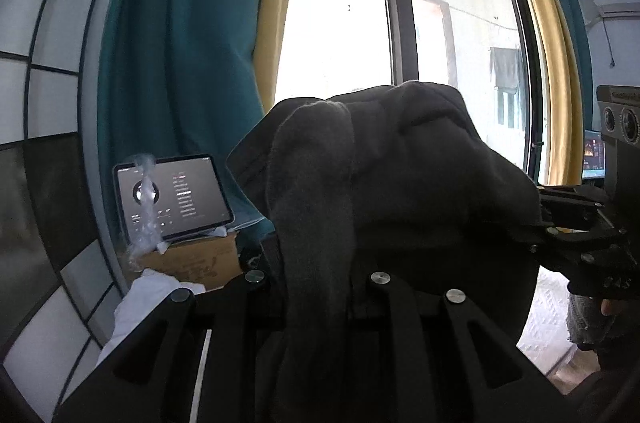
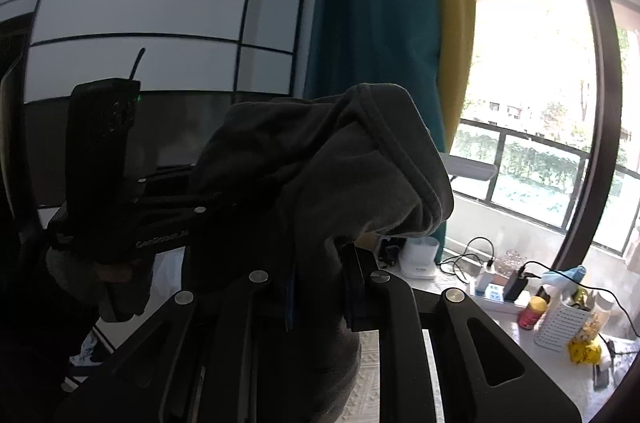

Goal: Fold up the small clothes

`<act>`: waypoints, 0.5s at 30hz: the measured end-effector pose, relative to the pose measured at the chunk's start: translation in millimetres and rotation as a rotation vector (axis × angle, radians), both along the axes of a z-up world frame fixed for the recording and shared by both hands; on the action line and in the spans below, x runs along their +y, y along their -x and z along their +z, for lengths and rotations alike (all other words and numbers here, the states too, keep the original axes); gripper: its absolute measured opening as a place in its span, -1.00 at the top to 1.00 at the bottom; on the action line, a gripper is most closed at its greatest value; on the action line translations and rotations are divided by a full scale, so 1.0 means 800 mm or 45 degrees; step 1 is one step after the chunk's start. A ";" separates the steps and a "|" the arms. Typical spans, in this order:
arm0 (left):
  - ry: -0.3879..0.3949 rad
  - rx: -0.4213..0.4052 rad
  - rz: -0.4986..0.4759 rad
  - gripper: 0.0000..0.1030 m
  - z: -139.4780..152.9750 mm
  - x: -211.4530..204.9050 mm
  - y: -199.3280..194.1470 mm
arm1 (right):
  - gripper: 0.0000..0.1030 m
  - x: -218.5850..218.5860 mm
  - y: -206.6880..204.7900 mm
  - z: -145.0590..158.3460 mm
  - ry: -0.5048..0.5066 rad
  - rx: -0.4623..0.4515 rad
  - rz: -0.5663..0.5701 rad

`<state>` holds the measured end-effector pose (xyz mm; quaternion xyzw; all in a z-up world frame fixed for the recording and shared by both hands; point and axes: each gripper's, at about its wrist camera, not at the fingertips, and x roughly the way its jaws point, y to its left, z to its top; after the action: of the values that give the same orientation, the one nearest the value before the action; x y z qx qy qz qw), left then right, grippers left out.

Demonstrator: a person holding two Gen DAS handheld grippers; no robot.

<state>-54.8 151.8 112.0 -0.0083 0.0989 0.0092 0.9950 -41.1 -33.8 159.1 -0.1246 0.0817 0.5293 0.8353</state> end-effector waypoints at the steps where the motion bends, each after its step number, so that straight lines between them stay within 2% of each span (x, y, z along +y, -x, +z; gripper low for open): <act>1: 0.000 0.009 0.001 0.68 -0.002 0.003 0.000 | 0.64 0.002 0.000 -0.003 0.002 0.004 0.001; 8: 0.025 0.070 -0.005 0.68 -0.021 0.011 -0.011 | 0.64 0.014 -0.016 -0.025 0.030 0.076 -0.019; 15: 0.008 0.166 -0.051 0.68 -0.041 0.010 -0.044 | 0.64 0.021 -0.049 -0.051 0.058 0.165 -0.065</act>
<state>-19.3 159.5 79.0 -0.0087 0.1635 -0.0105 0.9865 -1.5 -17.4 117.9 -0.1070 0.1510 0.5127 0.8384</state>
